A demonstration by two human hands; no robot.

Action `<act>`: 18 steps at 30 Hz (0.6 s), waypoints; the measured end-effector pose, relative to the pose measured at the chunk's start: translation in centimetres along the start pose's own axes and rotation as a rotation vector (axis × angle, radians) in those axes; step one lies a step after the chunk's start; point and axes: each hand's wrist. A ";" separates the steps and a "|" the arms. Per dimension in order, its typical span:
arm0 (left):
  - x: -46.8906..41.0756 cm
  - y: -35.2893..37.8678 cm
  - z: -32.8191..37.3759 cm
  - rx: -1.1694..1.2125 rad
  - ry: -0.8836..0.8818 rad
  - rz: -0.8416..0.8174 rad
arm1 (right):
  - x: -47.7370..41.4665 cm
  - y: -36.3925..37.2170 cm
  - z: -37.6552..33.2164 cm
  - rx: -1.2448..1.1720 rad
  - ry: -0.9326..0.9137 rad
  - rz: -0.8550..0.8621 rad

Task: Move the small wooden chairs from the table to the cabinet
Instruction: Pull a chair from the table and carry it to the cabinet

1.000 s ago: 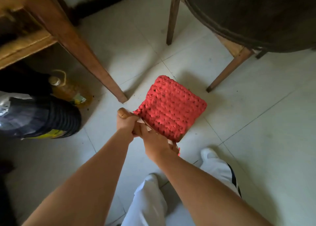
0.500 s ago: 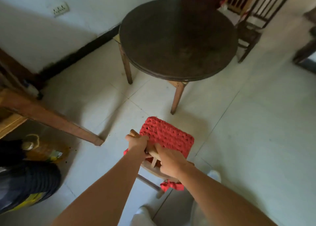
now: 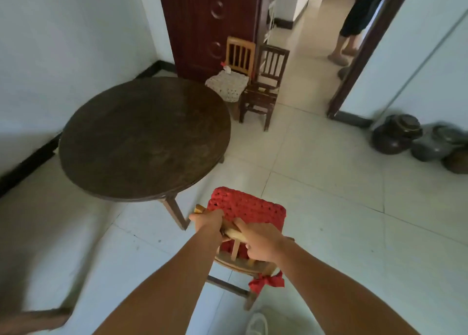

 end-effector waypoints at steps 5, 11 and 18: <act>1.9 9.7 7.5 0.018 0.002 -0.012 | -0.4 -8.7 8.8 0.078 0.007 0.057; 1.0 18.7 15.5 0.113 -0.028 -0.003 | -3.5 -17.6 18.0 0.182 -0.037 0.090; -3.3 28.0 25.9 0.181 -0.009 0.026 | -11.3 -26.7 29.0 0.233 -0.032 0.058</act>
Point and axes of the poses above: each hand's wrist, its own x-axis away from the middle knuckle, its own y-axis out of the palm, z = x × y, and after that the axes turned 14 degrees about -x, right-handed
